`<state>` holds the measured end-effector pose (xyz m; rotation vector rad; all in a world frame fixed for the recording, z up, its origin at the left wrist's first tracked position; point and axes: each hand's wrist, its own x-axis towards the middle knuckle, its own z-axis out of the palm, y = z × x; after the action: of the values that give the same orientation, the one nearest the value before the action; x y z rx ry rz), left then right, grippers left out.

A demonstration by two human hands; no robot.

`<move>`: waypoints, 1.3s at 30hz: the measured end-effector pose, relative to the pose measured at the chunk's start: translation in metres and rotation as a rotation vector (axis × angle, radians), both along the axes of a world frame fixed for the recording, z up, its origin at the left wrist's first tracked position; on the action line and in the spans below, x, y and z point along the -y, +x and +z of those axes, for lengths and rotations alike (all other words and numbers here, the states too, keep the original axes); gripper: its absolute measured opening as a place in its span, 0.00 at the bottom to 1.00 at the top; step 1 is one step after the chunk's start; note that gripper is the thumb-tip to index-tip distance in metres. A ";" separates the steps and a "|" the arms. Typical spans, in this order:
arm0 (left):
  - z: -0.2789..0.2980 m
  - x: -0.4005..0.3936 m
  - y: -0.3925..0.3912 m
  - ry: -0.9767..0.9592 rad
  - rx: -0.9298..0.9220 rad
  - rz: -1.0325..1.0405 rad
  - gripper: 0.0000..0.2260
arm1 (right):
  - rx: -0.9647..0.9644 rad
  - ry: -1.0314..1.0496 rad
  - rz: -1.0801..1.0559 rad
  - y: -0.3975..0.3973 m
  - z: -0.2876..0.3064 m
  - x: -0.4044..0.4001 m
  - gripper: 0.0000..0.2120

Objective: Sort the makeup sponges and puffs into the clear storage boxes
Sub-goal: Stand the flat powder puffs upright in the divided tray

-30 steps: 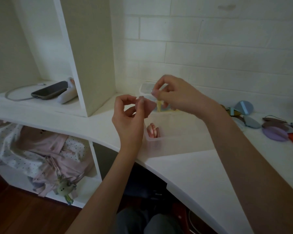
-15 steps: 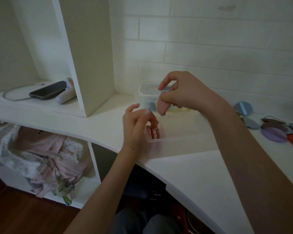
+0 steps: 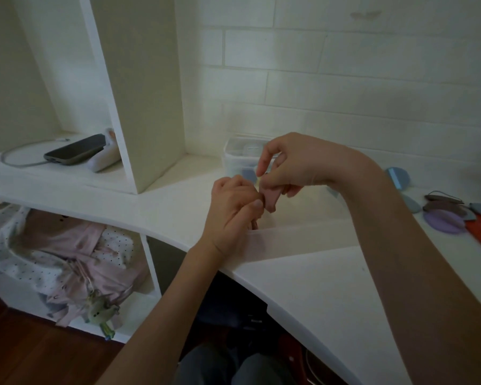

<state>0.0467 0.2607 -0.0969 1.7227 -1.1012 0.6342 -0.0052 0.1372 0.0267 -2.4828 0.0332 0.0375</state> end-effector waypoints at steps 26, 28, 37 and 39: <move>0.006 -0.013 -0.003 -0.126 -0.112 0.047 0.15 | 0.088 -0.179 0.014 -0.001 -0.005 -0.024 0.09; 0.008 -0.016 -0.004 -0.023 -0.115 0.032 0.17 | 0.066 -0.138 0.023 0.000 -0.005 -0.022 0.09; 0.063 -0.035 -0.007 0.625 -0.297 -0.113 0.09 | -0.033 -0.014 0.053 0.003 -0.006 -0.016 0.08; 0.079 -0.032 -0.004 0.873 -0.246 -0.097 0.09 | -0.055 -0.008 0.065 0.003 -0.007 -0.015 0.07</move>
<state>0.0424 0.2927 -0.0181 2.3664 -1.3727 -0.1770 -0.0024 0.1527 0.0202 -2.4898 -0.0237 0.1331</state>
